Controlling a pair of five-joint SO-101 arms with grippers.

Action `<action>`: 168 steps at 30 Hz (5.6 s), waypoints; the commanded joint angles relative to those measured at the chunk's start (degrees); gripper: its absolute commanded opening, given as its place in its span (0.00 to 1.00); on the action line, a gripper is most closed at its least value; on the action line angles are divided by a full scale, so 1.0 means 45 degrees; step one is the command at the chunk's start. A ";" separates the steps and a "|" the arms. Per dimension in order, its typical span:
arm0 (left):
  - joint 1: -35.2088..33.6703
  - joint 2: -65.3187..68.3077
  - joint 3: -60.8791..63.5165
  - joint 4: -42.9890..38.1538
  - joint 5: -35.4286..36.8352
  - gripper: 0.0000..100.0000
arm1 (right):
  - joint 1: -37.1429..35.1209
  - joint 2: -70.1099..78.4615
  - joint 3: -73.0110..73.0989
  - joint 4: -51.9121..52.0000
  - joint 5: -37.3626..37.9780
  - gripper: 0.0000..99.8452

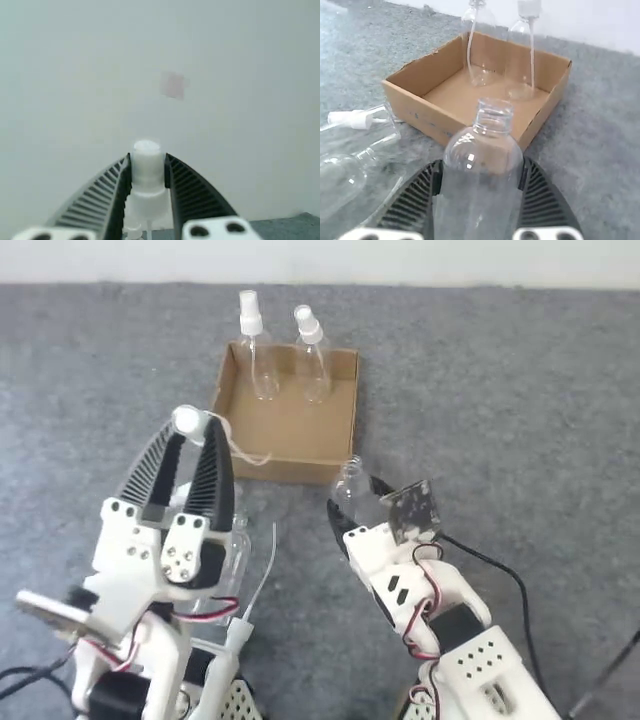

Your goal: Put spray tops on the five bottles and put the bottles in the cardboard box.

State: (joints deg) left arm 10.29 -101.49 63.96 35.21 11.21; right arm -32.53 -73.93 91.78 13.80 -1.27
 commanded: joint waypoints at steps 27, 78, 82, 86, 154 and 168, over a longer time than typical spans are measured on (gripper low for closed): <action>0.1543 -0.0020 -0.0518 -0.0801 0.0176 0.01 | -0.0791 -0.0400 0.1114 -0.3389 0.4708 0.01; 0.2325 0.0195 0.0752 -0.0156 -0.0176 0.01 | -0.1514 -0.0440 0.1114 -0.3272 0.7072 0.01; 0.2403 0.0195 0.0752 0.0176 -0.0176 0.01 | -0.1514 -0.0440 0.1114 -0.3272 0.7072 0.01; 0.2422 0.0176 0.0654 0.0430 -0.0176 0.01 | -0.1495 -0.0440 0.1114 -0.3272 0.7092 0.01; 0.3673 0.0254 0.5187 -0.1602 -0.0176 0.02 | -0.0830 -0.6457 0.1074 0.2237 0.5665 0.01; 0.3653 0.0195 0.5070 -0.1602 -0.0176 0.02 | -0.0772 -0.6593 0.1055 0.1612 0.5705 0.01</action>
State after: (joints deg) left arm 26.55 -100.53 87.78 28.70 11.03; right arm -37.27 -100.66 95.38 23.91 24.75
